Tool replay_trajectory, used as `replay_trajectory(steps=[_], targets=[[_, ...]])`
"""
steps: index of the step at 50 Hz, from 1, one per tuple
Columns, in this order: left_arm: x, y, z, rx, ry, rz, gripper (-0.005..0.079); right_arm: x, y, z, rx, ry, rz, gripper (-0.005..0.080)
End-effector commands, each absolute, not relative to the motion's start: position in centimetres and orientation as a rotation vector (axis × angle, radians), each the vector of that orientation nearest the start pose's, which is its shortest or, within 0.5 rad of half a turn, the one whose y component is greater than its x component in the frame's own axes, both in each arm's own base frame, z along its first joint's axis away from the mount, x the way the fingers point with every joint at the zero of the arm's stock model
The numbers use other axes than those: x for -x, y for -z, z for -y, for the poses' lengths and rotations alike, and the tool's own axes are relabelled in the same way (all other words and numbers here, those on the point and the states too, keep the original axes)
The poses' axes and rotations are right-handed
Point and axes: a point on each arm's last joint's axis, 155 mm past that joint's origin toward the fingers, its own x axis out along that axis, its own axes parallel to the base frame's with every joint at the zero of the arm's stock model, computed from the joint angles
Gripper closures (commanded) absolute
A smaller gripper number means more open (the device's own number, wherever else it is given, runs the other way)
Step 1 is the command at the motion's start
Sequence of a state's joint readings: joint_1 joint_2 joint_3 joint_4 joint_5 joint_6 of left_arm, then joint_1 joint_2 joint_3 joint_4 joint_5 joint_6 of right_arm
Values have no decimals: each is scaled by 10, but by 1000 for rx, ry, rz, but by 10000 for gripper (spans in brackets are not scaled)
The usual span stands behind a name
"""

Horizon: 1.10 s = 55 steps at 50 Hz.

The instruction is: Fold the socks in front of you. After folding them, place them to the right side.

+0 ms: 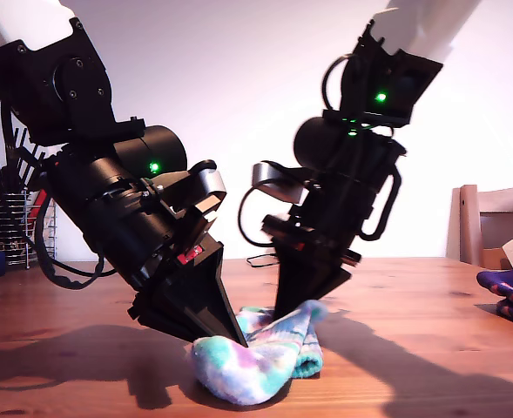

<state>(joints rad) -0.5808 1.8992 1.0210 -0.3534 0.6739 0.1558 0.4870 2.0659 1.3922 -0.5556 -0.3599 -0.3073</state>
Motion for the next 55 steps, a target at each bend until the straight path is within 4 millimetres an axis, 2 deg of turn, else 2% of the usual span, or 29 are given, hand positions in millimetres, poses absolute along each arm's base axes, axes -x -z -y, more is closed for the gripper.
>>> replay_trajectory(steps=[1,11,16,20,27,37,48,55], targets=[[-240,18,295,-73,1164,-1296,766,-376,16,-265,345,-891,-1161,765],[-245,19,294,-83,1150,-1282,766,-384,18,-259,349,-824,-1161,765],[-254,16,294,-77,1147,-1247,766,-387,19,-254,337,-776,-1174,765],[-263,8,296,-72,1145,-1201,766,-388,21,-251,342,-756,-1181,765],[-281,-18,297,-61,1138,-1108,766,-385,22,-249,365,-765,-1187,765],[-293,-46,295,-52,1133,-1024,766,-385,23,-244,404,-791,-1181,765],[-300,-64,294,-38,1122,-978,766,-384,13,-257,323,-836,-1169,765],[-302,-65,292,-36,1117,-970,766,-389,-2,-261,309,-831,-1152,765]])
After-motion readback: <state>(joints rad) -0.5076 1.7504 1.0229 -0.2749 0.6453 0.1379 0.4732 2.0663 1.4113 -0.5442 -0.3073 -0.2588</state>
